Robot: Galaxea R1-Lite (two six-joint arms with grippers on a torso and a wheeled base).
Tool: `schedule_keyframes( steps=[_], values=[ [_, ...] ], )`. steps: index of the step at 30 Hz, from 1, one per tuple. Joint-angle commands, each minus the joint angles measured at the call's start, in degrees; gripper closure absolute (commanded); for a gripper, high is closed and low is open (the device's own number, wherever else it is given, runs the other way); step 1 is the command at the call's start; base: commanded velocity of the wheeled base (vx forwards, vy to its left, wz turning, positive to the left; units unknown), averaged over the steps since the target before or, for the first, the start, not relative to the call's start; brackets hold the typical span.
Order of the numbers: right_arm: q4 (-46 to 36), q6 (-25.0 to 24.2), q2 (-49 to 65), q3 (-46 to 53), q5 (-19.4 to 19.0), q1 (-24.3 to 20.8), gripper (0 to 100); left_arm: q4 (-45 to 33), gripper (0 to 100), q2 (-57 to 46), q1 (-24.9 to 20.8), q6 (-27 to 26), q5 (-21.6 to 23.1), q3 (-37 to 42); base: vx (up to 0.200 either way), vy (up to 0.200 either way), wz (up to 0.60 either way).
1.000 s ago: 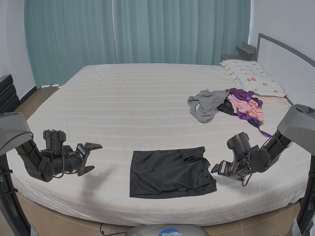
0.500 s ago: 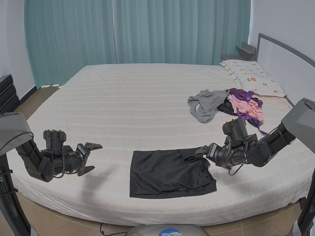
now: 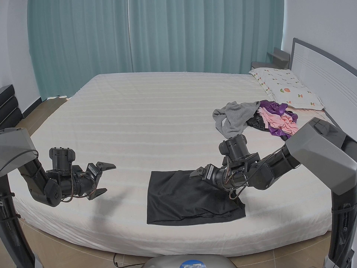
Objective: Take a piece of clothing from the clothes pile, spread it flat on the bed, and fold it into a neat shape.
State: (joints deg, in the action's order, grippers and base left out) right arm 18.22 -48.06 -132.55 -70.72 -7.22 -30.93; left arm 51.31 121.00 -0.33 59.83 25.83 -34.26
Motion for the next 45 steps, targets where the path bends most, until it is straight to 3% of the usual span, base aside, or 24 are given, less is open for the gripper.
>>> schedule_keyframes(
  steps=[1, 12, 16, 26, 38, 43, 45],
  values=[
    [-2.1, 0.1, -4.7, -4.2, -0.6, -0.4, 0, 0.0, 0, 0.1, 0.0, -0.1, 0.0, 0.1, 0.000, 0.000, 0.00],
    [-6.4, -0.3, -8.9, -13.2, 1.3, 1.7, 0, 0.0, 0, 0.1, 0.0, -0.1, 0.0, 0.0, 0.000, 0.000, 0.00],
    [-7.4, -0.2, -11.1, -17.7, 5.3, 5.1, 0, 0.0, 0, 0.1, 0.0, 0.0, 0.0, -0.1, 0.000, 0.000, 0.00],
    [-7.3, -0.6, -11.2, -20.2, 6.2, 8.6, 0, 0.0, 0, 0.1, 0.0, 0.0, 0.0, 0.0, 0.000, 0.000, 0.00],
    [-7.2, -4.4, -8.8, -19.4, 5.6, 12.6, 0, 0.0, 0, 0.0, 0.0, 0.0, 0.1, 0.0, 0.000, 0.000, 0.00],
    [-5.9, -5.3, -5.3, -13.0, 3.4, 13.5, 0, -0.1, 0, 0.1, 0.0, 0.3, 0.3, -0.3, 0.000, 0.000, 0.00],
    [-1.6, -5.2, -3.1, -7.9, 1.2, 13.7, 0, -0.1, 0, -0.1, -0.2, 0.4, 0.5, -0.3, 0.000, 0.000, 0.00]
  ],
)
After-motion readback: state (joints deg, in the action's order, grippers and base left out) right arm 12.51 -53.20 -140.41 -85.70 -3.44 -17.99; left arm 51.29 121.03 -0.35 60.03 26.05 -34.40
